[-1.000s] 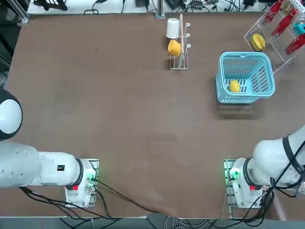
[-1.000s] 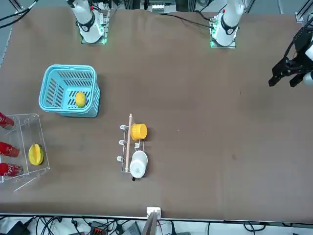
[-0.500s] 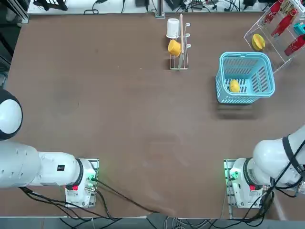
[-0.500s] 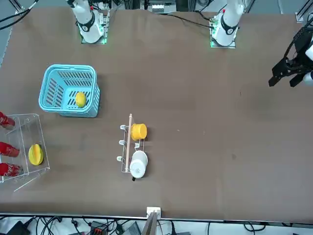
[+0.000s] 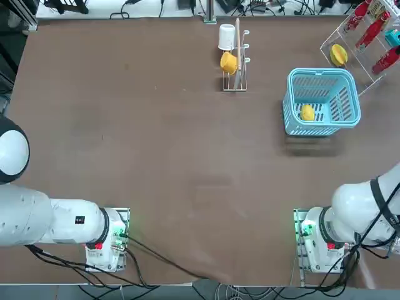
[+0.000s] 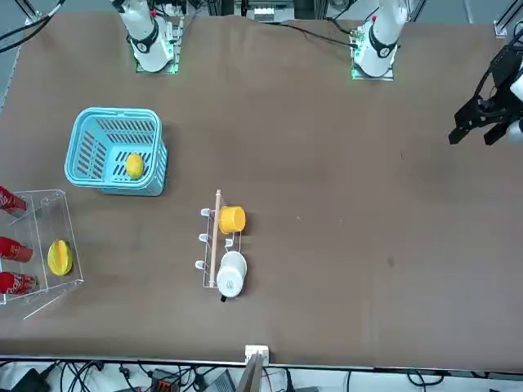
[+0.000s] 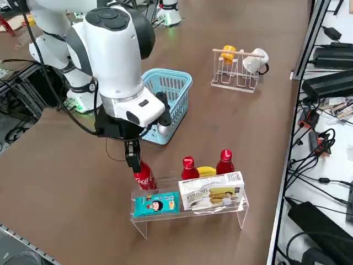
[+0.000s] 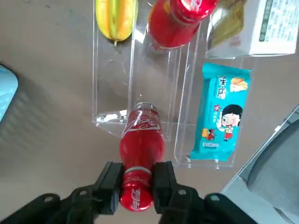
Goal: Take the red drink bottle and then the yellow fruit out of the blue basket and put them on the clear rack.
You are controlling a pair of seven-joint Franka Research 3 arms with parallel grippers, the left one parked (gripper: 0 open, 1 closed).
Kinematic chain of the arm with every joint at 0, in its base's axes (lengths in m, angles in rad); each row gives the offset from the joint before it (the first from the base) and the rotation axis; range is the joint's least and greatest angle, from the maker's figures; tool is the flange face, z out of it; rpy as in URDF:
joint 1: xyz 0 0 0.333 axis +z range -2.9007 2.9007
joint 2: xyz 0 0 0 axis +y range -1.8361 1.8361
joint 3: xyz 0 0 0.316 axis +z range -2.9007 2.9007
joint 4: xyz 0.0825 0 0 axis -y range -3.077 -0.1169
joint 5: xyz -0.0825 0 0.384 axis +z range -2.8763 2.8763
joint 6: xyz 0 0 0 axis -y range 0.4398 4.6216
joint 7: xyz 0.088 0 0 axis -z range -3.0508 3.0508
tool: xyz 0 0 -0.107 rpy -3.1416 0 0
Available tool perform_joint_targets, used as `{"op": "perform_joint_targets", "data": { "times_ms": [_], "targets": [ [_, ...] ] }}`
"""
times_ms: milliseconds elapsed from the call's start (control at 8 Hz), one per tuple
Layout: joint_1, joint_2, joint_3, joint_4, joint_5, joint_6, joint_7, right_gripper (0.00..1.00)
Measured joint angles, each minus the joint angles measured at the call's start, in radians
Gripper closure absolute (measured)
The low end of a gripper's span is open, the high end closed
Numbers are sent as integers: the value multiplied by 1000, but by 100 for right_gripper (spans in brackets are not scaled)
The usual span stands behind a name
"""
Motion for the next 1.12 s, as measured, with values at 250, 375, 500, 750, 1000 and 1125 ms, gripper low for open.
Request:
{"op": "perform_joint_targets", "data": {
  "times_ms": [250,375,500,750,1000,1125],
  "targets": [
    [-3,7,0,0,0,2,0,61],
    [-3,8,0,2,0,3,0,45],
    [-3,8,0,12,0,3,0,29],
    [-3,7,3,45,0,-6,0,0],
    [0,4,9,103,6,-76,5,0],
    [3,-14,17,163,55,-177,56,0]
  ]
}}
